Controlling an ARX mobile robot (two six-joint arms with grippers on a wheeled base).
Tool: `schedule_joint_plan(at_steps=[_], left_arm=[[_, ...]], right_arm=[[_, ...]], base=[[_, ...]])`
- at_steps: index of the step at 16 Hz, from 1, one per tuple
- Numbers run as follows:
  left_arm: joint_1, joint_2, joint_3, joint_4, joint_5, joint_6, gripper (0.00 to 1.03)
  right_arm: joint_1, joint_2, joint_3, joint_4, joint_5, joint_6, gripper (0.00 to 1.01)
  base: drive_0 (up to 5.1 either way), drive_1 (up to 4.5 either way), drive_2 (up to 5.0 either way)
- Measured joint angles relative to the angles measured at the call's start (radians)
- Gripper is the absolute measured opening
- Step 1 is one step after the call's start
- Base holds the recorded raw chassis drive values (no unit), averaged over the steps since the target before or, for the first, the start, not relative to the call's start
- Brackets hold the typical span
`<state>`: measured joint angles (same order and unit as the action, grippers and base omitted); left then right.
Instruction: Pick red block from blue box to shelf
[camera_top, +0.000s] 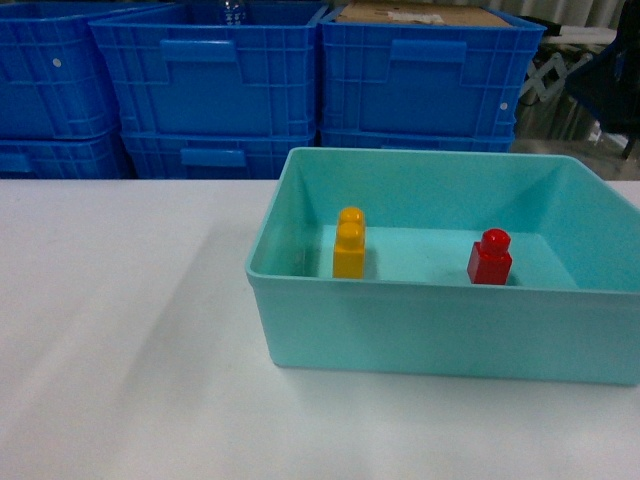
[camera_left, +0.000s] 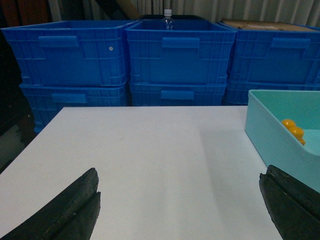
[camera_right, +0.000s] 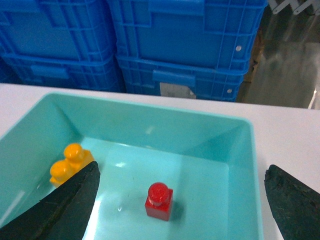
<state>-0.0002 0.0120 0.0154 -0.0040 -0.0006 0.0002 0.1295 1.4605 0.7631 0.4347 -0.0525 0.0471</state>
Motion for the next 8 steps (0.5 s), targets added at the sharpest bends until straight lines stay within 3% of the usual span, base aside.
schedule_joint_plan(at_steps=[3,8], left_arm=[[0.000,0.000,0.000,0.000,0.000,0.000,0.98],[0.000,0.000,0.000,0.000,0.000,0.000,0.98]], right_arm=[[0.010,0.043,-0.019,0.022,-0.027,-0.014,0.98],[0.029,0.145,0.027,0.045,-0.020,-0.025,0.98]], base=[[0.0,0.00,0.0],[0.0,0.00,0.0]])
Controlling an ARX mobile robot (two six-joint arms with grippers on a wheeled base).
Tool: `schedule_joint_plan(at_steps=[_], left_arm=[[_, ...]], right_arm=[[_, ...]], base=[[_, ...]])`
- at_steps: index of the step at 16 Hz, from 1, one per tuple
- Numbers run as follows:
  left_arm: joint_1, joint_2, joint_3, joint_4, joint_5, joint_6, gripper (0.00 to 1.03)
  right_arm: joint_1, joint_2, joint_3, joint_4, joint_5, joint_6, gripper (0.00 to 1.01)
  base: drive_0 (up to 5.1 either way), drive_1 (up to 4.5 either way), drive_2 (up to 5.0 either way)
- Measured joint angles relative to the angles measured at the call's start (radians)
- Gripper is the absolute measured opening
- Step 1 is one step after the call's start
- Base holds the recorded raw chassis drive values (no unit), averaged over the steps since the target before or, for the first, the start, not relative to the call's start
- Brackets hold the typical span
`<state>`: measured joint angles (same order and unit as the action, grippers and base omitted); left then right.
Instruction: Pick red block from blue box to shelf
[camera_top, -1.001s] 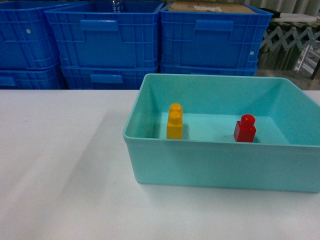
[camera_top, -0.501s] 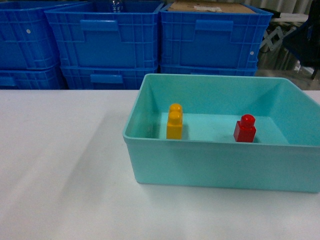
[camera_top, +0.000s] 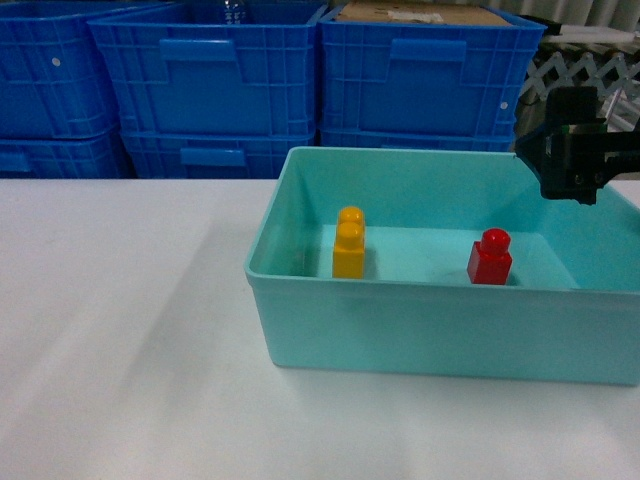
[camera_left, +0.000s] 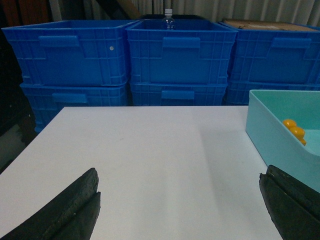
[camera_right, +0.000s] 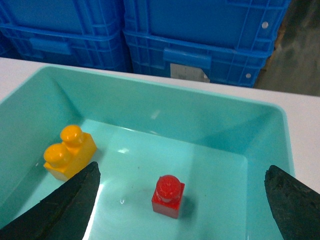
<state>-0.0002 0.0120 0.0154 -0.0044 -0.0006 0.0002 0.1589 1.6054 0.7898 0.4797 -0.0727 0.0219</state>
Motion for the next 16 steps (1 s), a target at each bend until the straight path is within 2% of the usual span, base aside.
schedule_joint_plan(at_steps=[2,3,5,16], left_arm=[[0.000,0.000,0.000,0.000,0.000,0.000,0.98],[0.000,0.000,0.000,0.000,0.000,0.000,0.98],[0.000,0.000,0.000,0.000,0.000,0.000,0.98],[0.000,0.000,0.000,0.000,0.000,0.000,0.98]], right_arm=[[0.019,0.005,0.034,0.008,0.008,-0.016,0.98],[-0.004,0.037,0.040,0.019,0.019,-0.014,0.98],[-0.016,0.041,0.040,0.019,0.020,-0.014,0.98],[0.007,0.040,0.055,0.022,0.020,-0.015,0.98]], base=[[0.0,0.00,0.0],[0.0,0.00,0.0],[0.0,0.00,0.0],[0.0,0.00,0.0]])
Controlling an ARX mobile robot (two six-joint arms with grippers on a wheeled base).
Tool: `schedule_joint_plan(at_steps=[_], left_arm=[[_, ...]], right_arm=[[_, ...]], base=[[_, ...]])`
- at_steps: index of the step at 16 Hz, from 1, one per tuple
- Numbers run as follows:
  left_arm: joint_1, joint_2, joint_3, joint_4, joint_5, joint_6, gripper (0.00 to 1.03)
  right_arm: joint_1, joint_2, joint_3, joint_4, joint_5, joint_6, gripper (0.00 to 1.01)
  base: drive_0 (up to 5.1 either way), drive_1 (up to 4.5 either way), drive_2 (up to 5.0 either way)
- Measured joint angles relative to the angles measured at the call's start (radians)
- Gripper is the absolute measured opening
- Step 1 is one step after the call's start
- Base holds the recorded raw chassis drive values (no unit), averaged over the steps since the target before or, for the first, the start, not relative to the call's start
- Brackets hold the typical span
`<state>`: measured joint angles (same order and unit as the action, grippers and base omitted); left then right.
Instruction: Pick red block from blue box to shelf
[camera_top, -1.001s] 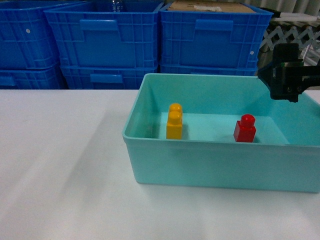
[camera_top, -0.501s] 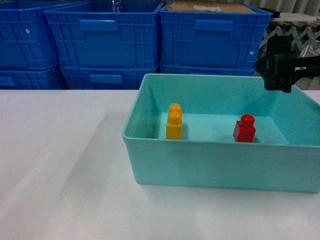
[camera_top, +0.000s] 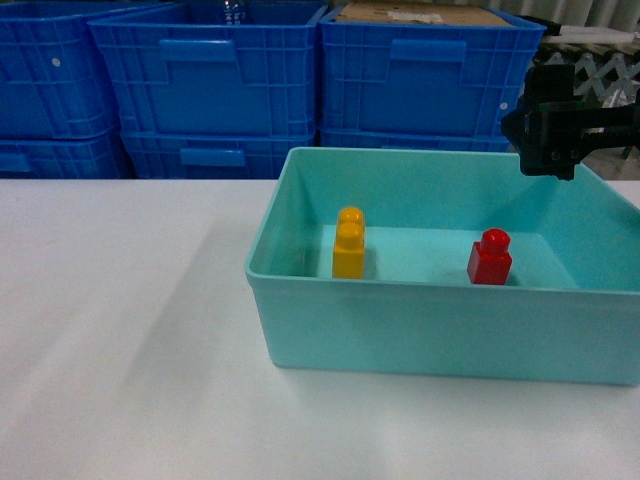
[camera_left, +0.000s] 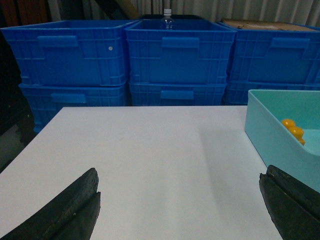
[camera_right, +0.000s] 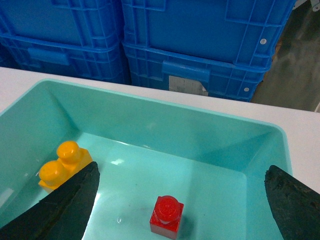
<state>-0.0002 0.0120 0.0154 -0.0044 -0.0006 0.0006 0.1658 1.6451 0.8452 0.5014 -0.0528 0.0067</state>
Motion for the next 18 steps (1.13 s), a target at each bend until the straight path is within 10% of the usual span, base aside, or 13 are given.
schedule_joint_plan(at_steps=[18], left_arm=[[0.000,0.000,0.000,0.000,0.000,0.000,0.98]], right_arm=[[0.005,-0.011,-0.016,0.004,0.001,0.008,0.98]], base=[[0.0,0.00,0.0]])
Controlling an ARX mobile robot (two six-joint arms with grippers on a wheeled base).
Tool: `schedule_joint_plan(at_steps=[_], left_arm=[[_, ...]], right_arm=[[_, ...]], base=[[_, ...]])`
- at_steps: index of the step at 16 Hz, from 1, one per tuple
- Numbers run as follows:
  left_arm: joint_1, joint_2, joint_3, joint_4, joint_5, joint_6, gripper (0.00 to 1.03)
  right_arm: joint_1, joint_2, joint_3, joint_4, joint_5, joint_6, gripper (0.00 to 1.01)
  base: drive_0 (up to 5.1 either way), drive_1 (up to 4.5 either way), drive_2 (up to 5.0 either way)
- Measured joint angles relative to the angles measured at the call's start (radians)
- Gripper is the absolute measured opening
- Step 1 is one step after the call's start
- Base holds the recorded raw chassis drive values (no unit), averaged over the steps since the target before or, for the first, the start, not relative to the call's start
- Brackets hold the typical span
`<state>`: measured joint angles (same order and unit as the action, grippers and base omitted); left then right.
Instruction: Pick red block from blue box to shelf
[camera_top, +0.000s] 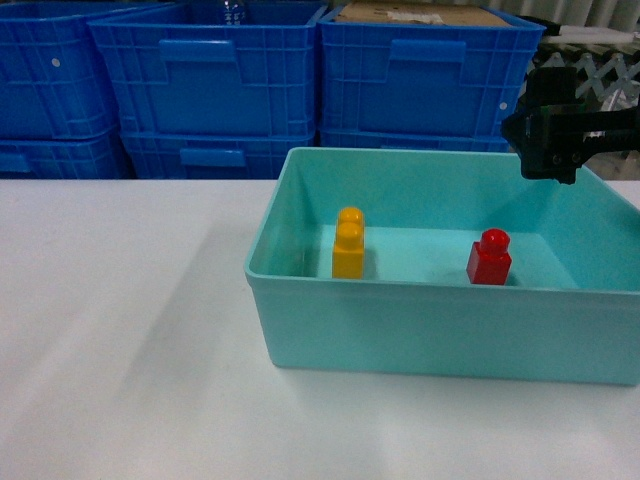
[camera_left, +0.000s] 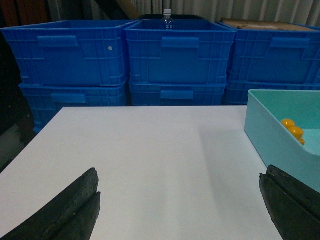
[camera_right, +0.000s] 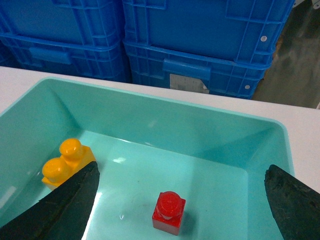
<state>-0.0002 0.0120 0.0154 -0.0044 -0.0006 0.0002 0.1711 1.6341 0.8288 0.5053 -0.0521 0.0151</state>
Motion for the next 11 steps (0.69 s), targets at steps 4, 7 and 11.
schedule_joint_plan(at_steps=[4,7,11], left_arm=[[0.000,0.000,0.000,0.000,0.000,0.000,0.98],[0.000,0.000,0.000,0.000,0.000,0.000,0.98],[0.000,0.000,0.000,0.000,0.000,0.000,0.98]], right_arm=[[-0.013,0.048,0.002,0.005,0.006,0.011,0.98],[-0.062,0.129,0.027,0.025,0.002,0.014,0.98],[-0.094,0.157,0.080,0.034,-0.014,0.018,0.98]], base=[[0.0,0.00,0.0],[0.0,0.00,0.0],[0.0,0.00,0.0]])
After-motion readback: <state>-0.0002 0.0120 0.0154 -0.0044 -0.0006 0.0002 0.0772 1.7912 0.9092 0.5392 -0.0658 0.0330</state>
